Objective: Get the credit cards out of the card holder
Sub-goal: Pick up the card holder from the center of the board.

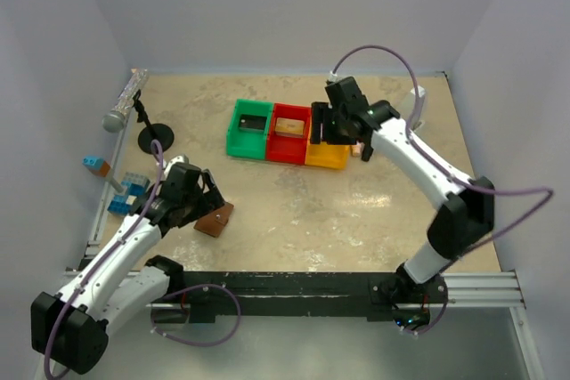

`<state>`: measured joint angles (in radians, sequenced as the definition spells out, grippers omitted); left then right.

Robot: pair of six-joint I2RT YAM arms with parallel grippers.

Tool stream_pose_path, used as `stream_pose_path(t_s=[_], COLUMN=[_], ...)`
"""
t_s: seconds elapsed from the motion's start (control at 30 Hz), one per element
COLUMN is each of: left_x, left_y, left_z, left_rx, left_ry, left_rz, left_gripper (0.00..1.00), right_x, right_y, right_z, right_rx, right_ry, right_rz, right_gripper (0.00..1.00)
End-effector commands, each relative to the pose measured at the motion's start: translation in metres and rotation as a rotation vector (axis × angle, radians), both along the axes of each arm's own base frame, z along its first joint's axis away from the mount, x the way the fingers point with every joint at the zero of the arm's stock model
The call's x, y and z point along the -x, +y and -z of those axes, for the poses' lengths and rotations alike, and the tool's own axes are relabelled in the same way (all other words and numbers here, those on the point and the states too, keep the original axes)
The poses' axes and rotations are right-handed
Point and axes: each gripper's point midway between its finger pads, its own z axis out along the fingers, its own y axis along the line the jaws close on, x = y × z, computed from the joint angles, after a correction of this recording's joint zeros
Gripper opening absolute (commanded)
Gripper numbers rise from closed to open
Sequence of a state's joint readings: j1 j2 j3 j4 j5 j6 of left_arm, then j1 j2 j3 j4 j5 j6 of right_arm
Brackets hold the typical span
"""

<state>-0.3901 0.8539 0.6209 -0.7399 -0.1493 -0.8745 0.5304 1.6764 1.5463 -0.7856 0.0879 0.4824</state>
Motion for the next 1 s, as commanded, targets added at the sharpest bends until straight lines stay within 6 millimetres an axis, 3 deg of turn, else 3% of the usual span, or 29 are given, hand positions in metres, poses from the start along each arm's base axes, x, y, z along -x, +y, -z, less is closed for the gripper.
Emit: stream_pose_path(t_s=[0.0,0.13,0.17,0.33,0.53,0.63,0.67,0.8,0.97], left_x=[-0.019,-0.02,-0.021,-0.026,-0.028,-0.026,-0.026,-0.022,-0.012], left_y=[0.013,0.019,0.019,0.018,0.02,0.025,0.026,0.026,0.015], left_z=[-0.009,-0.002,-0.002,0.001,0.019,0.034,0.039,0.057,0.075], left_rx=[-0.02,0.049,0.053,0.046,0.024,0.005,0.008,0.006,0.05], left_ry=[-0.058,-0.052,-0.053,-0.041,0.031,0.076,0.089,0.156,0.224], left_rz=[-0.048,-0.053,-0.052,-0.045,-0.069,-0.12,-0.138,-0.172,-0.154], left_gripper=[0.96,0.95,0.95,0.9,0.89,0.92,1.0,1.0,0.95], right_x=[0.033,0.079,0.089,0.126,0.161,0.172,0.174,0.185,0.188], right_y=[0.001,0.007,0.008,0.022,0.041,0.046,0.048,0.05,0.038], right_z=[-0.03,-0.014,-0.002,0.035,0.05,0.061,0.063,0.069,0.072], right_rx=[0.082,0.132,0.088,-0.119,-0.273,-0.301,-0.314,-0.342,-0.319], right_ry=[-0.253,-0.334,-0.289,-0.183,-0.098,-0.061,-0.052,-0.013,-0.02], right_rz=[-0.095,-0.172,-0.159,-0.176,-0.305,-0.332,-0.333,-0.342,-0.307], right_gripper=[0.72,0.86,0.99,0.95,0.95,0.94,0.94,0.93,0.92])
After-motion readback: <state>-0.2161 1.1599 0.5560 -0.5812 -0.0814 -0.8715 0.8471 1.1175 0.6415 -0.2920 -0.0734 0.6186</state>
